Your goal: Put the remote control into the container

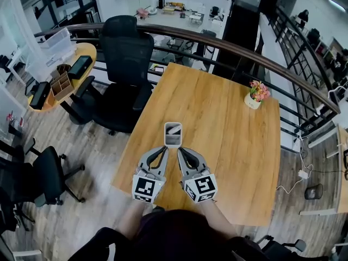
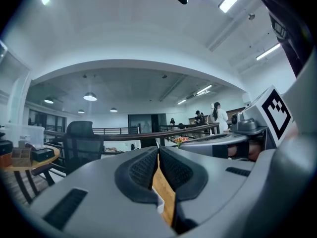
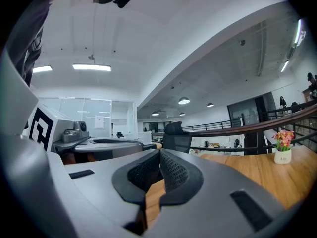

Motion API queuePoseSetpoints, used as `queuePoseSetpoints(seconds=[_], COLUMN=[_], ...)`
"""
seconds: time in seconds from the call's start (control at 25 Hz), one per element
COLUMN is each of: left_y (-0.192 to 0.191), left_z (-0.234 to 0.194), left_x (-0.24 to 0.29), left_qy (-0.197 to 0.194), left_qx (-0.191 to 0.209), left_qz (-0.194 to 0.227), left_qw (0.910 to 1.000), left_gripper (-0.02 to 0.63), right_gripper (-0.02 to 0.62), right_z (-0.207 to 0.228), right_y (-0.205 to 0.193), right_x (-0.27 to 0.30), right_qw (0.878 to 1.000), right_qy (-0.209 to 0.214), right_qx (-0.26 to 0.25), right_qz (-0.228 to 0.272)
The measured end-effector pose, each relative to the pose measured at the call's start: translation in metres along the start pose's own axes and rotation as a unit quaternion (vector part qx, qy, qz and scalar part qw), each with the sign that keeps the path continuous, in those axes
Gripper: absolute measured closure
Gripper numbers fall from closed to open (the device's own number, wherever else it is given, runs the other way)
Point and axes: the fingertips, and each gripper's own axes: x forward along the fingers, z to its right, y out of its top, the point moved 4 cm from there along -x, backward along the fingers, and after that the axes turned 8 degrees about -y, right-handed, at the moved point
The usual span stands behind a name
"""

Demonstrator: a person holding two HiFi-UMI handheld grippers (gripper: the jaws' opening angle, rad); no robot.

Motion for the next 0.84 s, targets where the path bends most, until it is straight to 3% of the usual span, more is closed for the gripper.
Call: queuePoseSetpoints(seconds=[0.84], left_y=[-0.0034], left_z=[-0.0066], left_x=[-0.0028], left_qy=[0.001], left_qx=[-0.009], left_qz=[0.001], left_qw=[1.0], left_gripper=[0.584], right_gripper=[0.577], right_z=[-0.0061], right_y=[-0.0027], right_x=[0.0043], right_qw=[1.0], right_qy=[0.003], right_qx=[-0.009], right_qz=[-0.002])
